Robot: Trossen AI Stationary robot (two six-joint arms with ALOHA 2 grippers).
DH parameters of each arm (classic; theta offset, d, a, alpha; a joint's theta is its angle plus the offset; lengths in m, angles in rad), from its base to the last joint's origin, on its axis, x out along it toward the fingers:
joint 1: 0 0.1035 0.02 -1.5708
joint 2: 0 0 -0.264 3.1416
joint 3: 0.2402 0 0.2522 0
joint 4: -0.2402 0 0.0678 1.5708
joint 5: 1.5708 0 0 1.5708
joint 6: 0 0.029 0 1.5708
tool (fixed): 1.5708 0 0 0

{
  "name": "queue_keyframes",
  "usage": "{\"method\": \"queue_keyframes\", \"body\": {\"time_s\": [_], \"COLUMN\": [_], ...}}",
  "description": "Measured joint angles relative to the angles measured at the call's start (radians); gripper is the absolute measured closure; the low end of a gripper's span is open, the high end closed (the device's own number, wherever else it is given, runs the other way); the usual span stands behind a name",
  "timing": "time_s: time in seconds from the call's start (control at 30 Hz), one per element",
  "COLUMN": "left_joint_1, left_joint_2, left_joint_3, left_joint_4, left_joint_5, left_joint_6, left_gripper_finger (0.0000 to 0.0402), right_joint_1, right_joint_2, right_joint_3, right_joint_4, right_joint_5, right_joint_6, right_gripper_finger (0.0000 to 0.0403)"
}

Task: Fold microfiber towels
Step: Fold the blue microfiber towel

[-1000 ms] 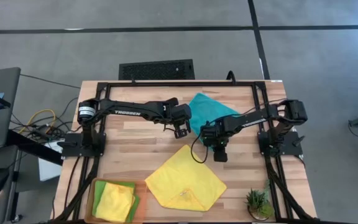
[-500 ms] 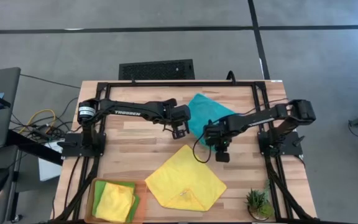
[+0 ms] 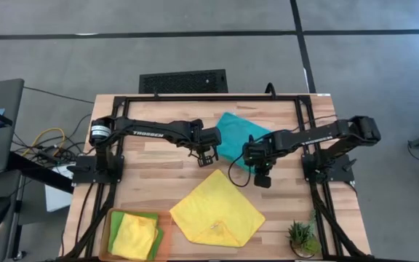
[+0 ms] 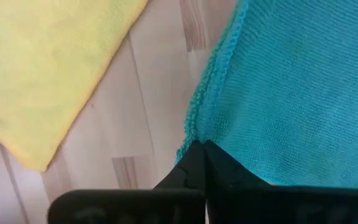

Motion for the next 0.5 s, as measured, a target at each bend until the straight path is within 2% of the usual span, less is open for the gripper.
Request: {"method": "queue_keyframes", "body": {"time_s": [0.5], "left_joint_1": [0.000], "left_joint_2": [0.000], "left_joint_3": [0.000], "left_joint_4": [0.010], "left_joint_5": [0.023], "left_joint_6": [-0.006], "left_gripper_finger": [0.0401], "right_joint_1": [0.000], "right_joint_2": [0.060], "right_joint_3": [-0.001], "right_joint_4": [0.055], "right_joint_5": [-0.004], "right_joint_6": [-0.008], "right_gripper_finger": [0.0325]}}
